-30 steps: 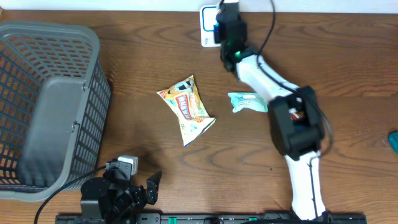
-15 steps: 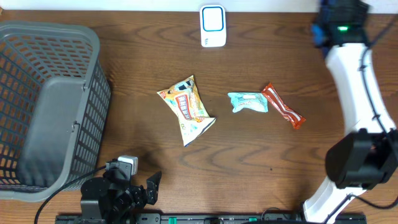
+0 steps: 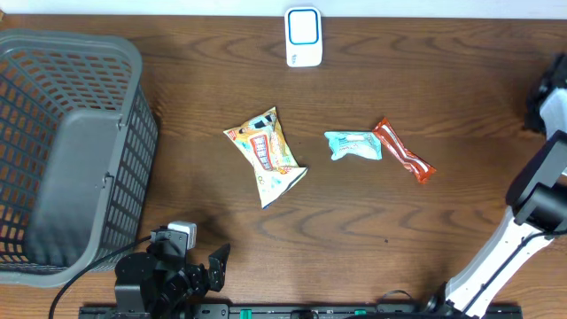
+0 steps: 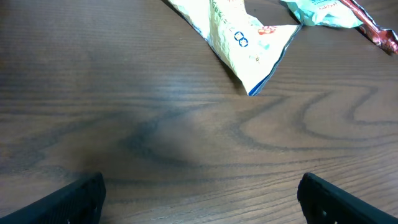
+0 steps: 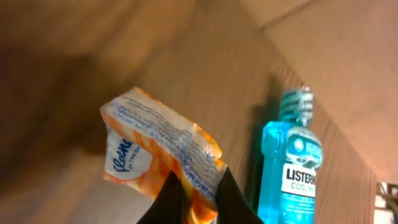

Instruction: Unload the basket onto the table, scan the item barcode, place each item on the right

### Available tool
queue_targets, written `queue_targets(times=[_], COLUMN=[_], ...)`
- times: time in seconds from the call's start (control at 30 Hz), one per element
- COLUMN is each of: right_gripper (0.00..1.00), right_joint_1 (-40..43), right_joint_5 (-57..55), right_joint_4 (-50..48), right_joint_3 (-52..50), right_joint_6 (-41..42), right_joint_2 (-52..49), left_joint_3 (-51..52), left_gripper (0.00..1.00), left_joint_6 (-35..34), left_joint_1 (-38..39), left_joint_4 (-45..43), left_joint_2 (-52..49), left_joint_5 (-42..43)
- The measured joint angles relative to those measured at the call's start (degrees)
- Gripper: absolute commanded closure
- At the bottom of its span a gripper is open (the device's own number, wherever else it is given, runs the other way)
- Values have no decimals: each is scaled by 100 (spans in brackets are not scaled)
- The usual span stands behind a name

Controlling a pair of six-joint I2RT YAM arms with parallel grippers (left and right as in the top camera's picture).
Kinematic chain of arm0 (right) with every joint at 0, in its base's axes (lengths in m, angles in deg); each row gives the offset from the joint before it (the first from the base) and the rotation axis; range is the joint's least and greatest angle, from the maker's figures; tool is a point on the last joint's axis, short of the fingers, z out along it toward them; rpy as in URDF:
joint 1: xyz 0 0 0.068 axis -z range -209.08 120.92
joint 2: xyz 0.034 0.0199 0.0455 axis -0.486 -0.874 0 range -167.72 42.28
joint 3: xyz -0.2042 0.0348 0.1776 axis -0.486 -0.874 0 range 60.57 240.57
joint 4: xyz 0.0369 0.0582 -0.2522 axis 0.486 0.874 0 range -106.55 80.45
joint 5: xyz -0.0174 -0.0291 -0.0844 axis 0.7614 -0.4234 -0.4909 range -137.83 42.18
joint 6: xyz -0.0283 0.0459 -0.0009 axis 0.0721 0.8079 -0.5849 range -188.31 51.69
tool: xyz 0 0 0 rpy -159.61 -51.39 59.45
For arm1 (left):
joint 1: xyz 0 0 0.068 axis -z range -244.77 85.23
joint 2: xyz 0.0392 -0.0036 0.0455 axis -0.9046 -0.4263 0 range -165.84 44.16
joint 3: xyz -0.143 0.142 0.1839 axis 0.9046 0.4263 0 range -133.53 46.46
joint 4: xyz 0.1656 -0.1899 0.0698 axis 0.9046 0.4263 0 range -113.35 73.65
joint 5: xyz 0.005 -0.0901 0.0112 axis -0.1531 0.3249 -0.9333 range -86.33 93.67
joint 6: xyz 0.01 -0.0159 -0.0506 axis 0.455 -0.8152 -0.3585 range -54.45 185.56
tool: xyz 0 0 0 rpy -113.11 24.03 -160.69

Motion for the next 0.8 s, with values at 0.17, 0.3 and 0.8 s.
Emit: queue_targets(times=[0.17,0.3,0.8], right_gripper=[39,1,1], right_joint_1=[238,330,341], right_joint_5=[11,114,5355], right_joint_4=[-68,33,184], right_joint_3=[-17,-17,-9], right_joint_6=[94,87,1051], right_joint_2=[0,133,3633], left_joint_3=[0,0,0], left_gripper=[1,1,1], left_joint_6=[0,0,0], left_joint_1=[0,0,0], left_joint_4=[2,0,2], left_joint_2=[0,0,0], left_joint_5=[0,0,0])
